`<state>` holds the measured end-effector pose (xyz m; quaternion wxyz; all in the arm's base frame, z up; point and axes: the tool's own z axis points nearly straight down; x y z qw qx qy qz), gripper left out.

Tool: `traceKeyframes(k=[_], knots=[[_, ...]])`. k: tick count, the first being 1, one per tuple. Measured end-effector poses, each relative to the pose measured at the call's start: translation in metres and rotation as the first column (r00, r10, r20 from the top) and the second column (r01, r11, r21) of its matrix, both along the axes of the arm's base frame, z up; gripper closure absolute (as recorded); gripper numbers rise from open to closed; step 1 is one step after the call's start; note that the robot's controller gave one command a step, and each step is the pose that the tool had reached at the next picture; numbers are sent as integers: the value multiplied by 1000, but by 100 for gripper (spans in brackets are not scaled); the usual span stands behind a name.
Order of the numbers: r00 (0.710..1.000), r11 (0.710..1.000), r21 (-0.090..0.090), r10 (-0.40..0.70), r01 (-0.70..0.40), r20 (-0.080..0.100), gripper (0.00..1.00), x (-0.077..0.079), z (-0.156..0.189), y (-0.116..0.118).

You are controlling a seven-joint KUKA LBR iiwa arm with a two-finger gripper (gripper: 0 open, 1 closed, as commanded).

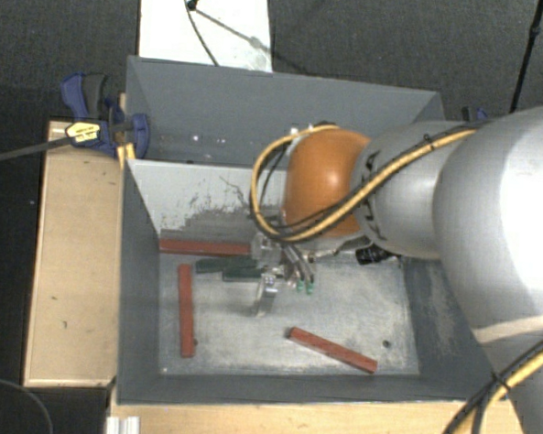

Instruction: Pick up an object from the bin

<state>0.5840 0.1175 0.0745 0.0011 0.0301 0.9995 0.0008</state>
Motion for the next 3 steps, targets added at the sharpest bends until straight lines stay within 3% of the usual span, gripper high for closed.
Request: traceKeyframes(k=[1,2,3], knots=[[1000,1000,-2,3,-3,-3,0,-14,-4,-22],[1000,1000,0,2,-2,-1,100,-13,-4,-20],[999,999,0,37,-37,8,100,-25,141,-18]])
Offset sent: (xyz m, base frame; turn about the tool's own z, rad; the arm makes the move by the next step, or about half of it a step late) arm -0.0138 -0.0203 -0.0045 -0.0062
